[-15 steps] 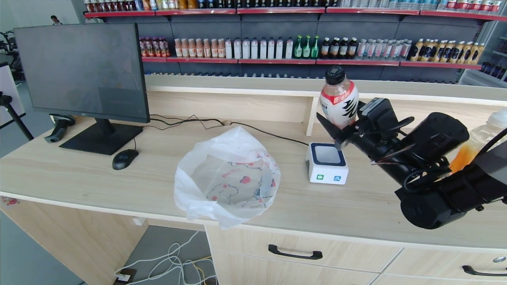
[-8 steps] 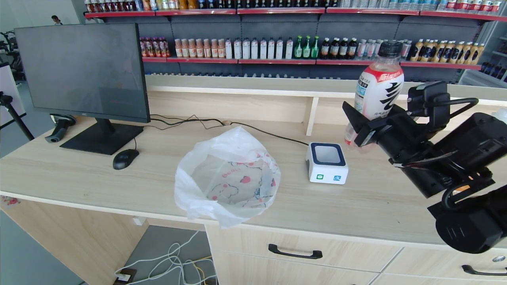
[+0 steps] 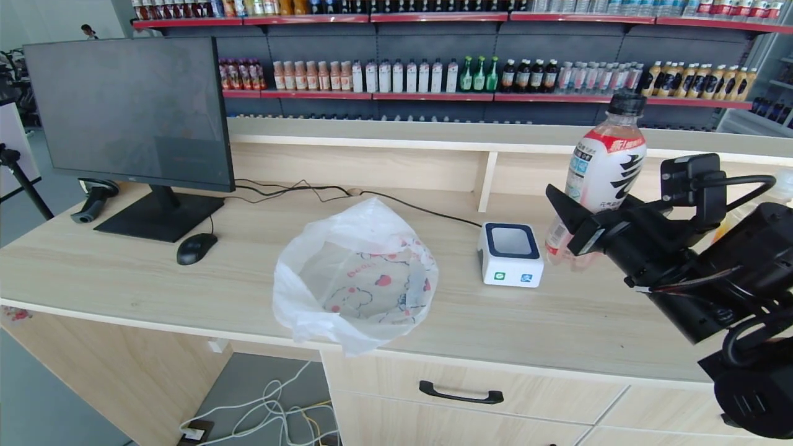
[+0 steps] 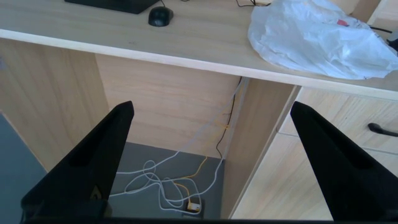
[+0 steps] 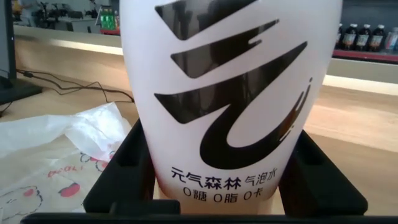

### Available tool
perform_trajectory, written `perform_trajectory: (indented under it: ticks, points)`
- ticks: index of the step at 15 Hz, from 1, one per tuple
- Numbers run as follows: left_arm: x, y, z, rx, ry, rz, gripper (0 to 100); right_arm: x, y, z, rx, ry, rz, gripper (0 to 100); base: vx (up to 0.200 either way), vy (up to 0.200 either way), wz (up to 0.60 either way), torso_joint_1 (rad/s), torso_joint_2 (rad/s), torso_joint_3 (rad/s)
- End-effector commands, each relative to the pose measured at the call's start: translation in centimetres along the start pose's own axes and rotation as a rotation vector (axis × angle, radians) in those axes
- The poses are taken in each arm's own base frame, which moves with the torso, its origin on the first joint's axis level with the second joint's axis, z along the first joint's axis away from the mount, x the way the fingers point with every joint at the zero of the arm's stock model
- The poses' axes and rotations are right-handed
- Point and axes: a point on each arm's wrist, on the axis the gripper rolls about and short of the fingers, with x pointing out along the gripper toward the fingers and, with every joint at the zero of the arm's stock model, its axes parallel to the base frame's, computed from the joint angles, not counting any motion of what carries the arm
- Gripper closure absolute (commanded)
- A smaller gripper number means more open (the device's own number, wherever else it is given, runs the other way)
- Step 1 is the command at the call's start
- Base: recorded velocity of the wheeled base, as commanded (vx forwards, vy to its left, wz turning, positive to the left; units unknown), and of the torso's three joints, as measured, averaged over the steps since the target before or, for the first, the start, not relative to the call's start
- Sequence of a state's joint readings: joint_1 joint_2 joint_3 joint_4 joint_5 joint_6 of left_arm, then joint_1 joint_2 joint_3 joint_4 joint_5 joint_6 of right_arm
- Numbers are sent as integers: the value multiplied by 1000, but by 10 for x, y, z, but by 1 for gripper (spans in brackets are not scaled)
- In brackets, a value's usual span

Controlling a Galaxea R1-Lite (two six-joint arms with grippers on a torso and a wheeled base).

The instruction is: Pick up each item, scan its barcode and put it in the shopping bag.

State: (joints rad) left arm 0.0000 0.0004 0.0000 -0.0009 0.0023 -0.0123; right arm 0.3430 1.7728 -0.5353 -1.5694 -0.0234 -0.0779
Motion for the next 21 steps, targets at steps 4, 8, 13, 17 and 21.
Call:
perform_trajectory:
  ticks: [4, 8, 13, 17, 21]
  points:
    - [0, 0, 0, -3, -1, 1, 0, 0, 1, -4, 3, 14, 2, 100, 0, 0, 0, 0, 0, 0]
    - [0, 0, 0, -3, -1, 1, 0, -1, 1, -3, 2, 13, 5, 100, 0, 100, 0, 2, 1, 1]
    - [0, 0, 0, -3, -1, 1, 0, -5, 1, 3, 2, -1, 4, 100, 0, 200, 0, 7, 4, 5]
    - [0, 0, 0, -3, -1, 1, 0, -10, 0, 6, 2, -4, 4, 100, 0, 200, 0, -2, 4, 17]
    - [0, 0, 0, -1, -1, 1, 0, -12, 0, 7, 2, -3, 4, 100, 0, 0, 0, 0, 0, 0]
